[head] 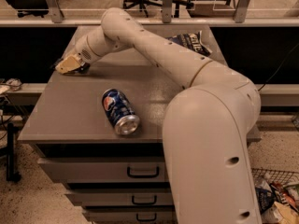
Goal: Pick rxbar blueberry
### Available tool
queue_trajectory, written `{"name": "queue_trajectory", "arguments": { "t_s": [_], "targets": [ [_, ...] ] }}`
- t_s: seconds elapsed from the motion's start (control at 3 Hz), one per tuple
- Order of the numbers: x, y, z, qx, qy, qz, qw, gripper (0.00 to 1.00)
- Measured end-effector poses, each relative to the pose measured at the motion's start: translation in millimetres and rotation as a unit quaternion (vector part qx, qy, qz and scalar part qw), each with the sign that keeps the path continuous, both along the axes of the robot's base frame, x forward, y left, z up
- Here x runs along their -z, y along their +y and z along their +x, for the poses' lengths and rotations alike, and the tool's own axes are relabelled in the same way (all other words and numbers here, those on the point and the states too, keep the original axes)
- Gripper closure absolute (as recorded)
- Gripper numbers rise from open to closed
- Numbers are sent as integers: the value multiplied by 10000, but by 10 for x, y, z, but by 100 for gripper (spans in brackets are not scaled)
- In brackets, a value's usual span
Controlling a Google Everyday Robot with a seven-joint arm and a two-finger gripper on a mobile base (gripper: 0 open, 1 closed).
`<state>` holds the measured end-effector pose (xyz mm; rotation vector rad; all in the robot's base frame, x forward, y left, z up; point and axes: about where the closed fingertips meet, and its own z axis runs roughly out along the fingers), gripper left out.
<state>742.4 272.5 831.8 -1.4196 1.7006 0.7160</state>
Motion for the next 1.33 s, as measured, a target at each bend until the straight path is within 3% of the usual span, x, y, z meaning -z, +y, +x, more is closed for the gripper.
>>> {"name": "queue_trajectory", "arguments": {
  "t_s": [0.33, 1.33],
  "targets": [
    [-13, 0, 0, 0, 0, 0, 10000, 100],
    [-24, -3, 0, 1, -2, 0, 10000, 100]
  ]
}}
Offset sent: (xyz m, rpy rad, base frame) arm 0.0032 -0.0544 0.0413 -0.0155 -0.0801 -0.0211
